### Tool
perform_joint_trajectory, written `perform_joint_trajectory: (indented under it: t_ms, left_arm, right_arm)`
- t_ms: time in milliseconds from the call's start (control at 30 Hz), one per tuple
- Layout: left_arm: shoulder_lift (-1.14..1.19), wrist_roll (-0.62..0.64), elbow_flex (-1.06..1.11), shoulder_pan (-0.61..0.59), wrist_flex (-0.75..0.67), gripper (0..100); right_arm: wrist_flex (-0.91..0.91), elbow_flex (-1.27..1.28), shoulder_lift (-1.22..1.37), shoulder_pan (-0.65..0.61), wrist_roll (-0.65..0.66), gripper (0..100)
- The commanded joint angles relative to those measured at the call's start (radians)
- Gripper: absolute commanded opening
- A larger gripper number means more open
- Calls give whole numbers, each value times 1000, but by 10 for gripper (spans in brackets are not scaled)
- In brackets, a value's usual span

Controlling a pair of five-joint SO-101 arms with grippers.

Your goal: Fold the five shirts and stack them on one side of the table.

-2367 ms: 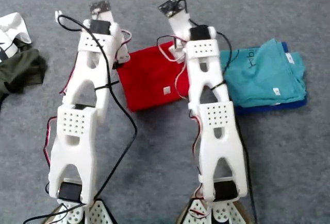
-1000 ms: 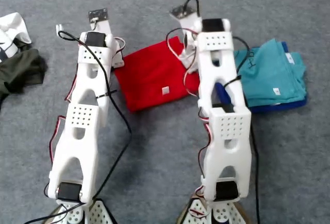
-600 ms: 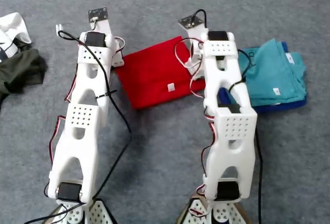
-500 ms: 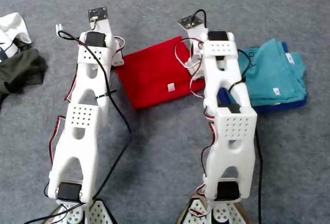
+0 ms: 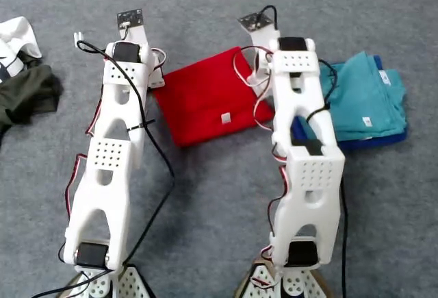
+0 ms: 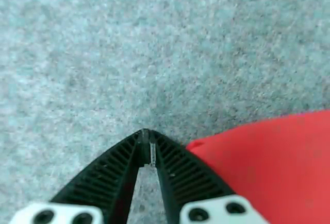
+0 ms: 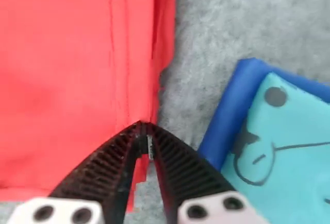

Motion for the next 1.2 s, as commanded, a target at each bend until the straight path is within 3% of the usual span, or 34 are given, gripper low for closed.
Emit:
perform_joint_trajectory:
  t_ms: [0, 333, 567, 900, 1167]
  left_arm:
    - [-7, -5, -43, -11, -32, 19]
    - [-7, -5, -43, -9, -37, 19]
    - [-7, -5, -43, -11, -37, 19]
    - [-7, 2, -43, -12, -37, 19]
    - [-7, 2, -43, -9, -37, 19]
  right_arm:
    - [-12, 5, -87, 8, -26, 2]
    - [127, 36, -337, -68, 9, 2]
    - [74, 88, -268, -96, 14, 3]
    - [25, 87, -77, -38, 31, 3]
    - [166, -163, 102, -2, 29, 3]
